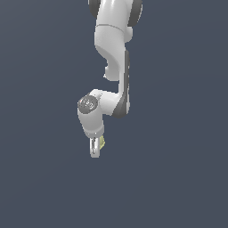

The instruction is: Pick up the object and move it to a goal position.

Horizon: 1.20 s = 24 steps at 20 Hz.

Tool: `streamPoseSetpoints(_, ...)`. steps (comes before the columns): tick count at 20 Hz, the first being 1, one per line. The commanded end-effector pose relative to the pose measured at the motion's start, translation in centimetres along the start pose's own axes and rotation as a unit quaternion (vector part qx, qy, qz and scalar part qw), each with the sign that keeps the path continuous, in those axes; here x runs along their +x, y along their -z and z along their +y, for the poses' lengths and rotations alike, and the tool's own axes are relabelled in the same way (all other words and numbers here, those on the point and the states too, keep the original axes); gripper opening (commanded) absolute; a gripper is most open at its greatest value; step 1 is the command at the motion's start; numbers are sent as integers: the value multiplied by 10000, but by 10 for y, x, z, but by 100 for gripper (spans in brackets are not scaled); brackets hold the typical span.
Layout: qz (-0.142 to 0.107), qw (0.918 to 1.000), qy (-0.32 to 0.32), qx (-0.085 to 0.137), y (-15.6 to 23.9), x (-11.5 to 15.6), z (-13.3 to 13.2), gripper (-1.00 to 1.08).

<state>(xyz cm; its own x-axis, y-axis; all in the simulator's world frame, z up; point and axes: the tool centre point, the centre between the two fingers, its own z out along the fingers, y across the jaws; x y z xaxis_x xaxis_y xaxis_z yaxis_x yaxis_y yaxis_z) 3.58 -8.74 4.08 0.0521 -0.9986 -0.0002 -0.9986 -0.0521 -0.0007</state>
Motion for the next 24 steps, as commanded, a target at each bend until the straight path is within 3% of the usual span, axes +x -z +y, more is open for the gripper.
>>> streamPoseSetpoints(1, 0, 10000, 0, -5, -1, 0, 0, -100)
streamPoseSetpoints(12, 5, 10000, 0, 3, 30, 0, -11, -100)
streamPoseSetpoints(24, 17, 10000, -5, -3, 127, 1, -47, -100)
